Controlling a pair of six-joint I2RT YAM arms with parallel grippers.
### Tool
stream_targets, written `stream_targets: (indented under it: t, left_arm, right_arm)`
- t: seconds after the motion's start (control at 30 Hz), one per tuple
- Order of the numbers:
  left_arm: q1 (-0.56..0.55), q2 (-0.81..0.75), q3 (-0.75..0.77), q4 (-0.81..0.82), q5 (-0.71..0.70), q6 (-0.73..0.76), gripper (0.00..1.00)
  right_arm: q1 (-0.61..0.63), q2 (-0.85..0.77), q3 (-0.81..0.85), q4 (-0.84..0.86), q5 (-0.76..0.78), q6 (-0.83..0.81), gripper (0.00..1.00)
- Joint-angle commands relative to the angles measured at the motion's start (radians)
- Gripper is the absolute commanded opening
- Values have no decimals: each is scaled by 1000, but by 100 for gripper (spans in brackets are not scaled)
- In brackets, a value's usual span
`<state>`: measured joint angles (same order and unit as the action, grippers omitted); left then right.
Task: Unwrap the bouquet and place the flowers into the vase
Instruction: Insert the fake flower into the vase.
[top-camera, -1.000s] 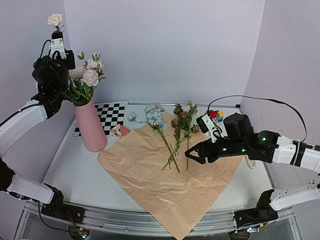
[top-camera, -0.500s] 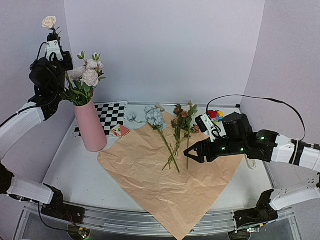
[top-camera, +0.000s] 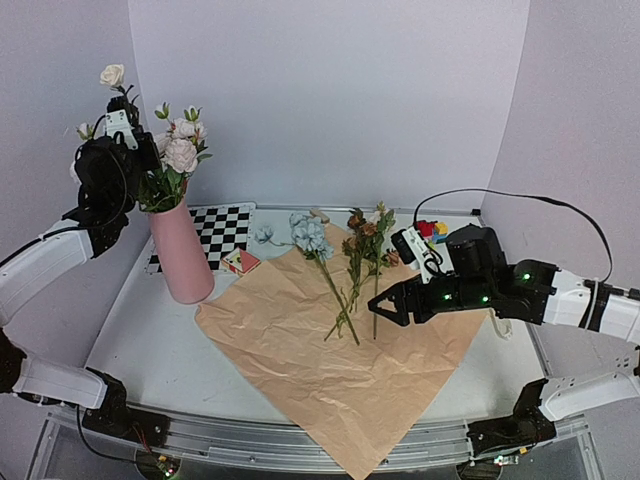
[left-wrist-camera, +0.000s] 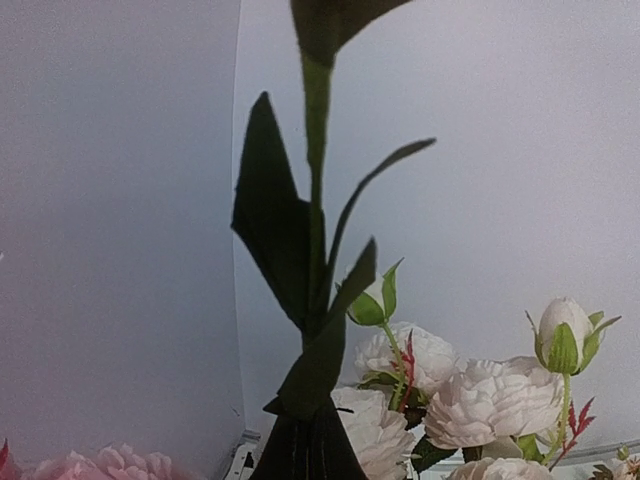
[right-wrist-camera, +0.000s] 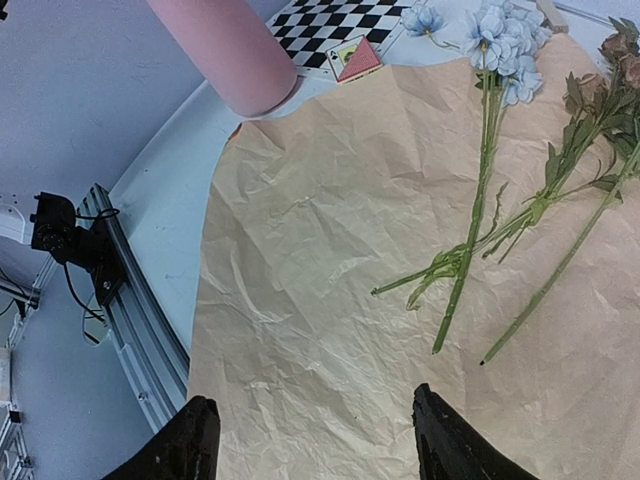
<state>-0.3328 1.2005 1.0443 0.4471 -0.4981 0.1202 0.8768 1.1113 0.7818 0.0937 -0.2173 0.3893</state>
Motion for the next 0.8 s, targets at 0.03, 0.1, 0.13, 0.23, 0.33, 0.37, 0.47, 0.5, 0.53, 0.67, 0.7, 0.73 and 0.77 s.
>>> stream_targets:
  t: [0.03, 0.1, 0.13, 0.23, 0.33, 0.37, 0.47, 0.5, 0.53, 0.67, 0.7, 0.73, 0.77]
  left_arm:
    - [4, 18, 8, -104, 13, -107, 0]
    - [3, 27, 16, -143, 11, -130, 0]
    - [4, 31, 19, -161, 16, -148, 0]
    - [3, 38, 22, -204, 51, -176, 0]
    - [3, 43, 28, -237, 70, -188, 0]
    - [2, 44, 34, -249, 72, -189, 1]
    - [4, 62, 83, -309, 63, -191, 7]
    - [4, 70, 99, -333, 59, -193, 8]
    - [3, 76, 112, -358, 55, -199, 10]
    - [3, 79, 167, -463, 29, -255, 25]
    - [3, 73, 170, -484, 23, -276, 28]
    - [3, 64, 170, -503, 18, -294, 29]
    - [4, 52, 168, -517, 14, -309, 31]
  right_arm:
    - [4, -40, 8, 15, 1, -7, 67]
    - [5, -46, 6, 15, 0, -6, 67]
    - [4, -50, 4, 15, 1, -6, 67]
    - [4, -57, 0, 16, 2, -5, 67]
    - [4, -65, -3, 15, 0, -5, 67]
    - [4, -68, -3, 15, -1, -5, 67]
    - [5, -77, -6, 15, 0, -4, 67]
    - [4, -80, -7, 15, 0, -4, 67]
    - [4, -82, -8, 15, 0, -3, 67]
    - [4, -89, -9, 15, -4, 2, 67]
    - [5, -90, -10, 15, -6, 3, 67]
    - [5, -91, -10, 15, -7, 4, 67]
    - [4, -92, -10, 15, -8, 4, 67]
